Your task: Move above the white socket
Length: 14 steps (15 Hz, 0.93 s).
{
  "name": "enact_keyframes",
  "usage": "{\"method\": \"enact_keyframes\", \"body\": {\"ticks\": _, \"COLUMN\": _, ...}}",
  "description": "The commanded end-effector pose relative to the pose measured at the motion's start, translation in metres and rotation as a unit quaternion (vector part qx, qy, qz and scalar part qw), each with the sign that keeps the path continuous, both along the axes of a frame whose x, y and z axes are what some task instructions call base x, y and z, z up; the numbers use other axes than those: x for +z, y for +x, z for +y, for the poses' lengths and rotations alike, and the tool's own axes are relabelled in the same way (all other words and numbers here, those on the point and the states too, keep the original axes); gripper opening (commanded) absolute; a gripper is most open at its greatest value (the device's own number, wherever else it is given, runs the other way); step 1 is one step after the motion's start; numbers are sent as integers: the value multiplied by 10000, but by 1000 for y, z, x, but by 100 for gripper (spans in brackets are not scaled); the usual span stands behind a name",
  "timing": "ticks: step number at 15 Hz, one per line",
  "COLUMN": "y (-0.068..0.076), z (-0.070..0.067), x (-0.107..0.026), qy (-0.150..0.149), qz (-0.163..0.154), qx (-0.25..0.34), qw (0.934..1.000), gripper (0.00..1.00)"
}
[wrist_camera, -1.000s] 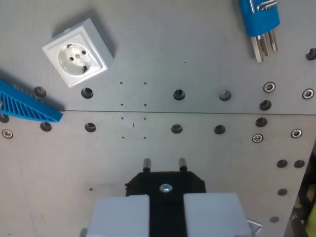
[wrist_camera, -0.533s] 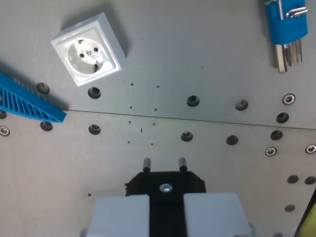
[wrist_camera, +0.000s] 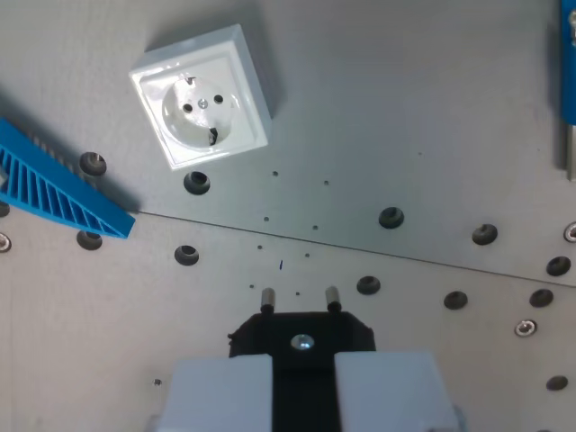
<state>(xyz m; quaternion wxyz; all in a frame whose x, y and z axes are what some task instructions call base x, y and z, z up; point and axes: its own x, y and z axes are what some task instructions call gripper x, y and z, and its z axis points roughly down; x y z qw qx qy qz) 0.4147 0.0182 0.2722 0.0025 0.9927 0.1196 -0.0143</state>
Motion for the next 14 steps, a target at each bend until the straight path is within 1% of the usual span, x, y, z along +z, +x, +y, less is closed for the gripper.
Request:
{"method": "enact_keyframes", "body": {"ticks": 1, "y": -4, "z": 12, "x": -19, "qy": 78, "qz": -441, "qx": 667, "qw": 9968, "gripper": 0}}
{"method": "enact_keyframes", "body": {"ticks": 7, "y": -8, "z": 33, "x": -49, "qy": 78, "qz": -459, "qx": 866, "qw": 9951, "gripper": 0}}
{"method": "enact_keyframes", "body": {"ticks": 14, "y": -11, "z": 48, "x": -84, "qy": 110, "qz": -505, "qx": 816, "qw": 9953, "gripper": 0}}
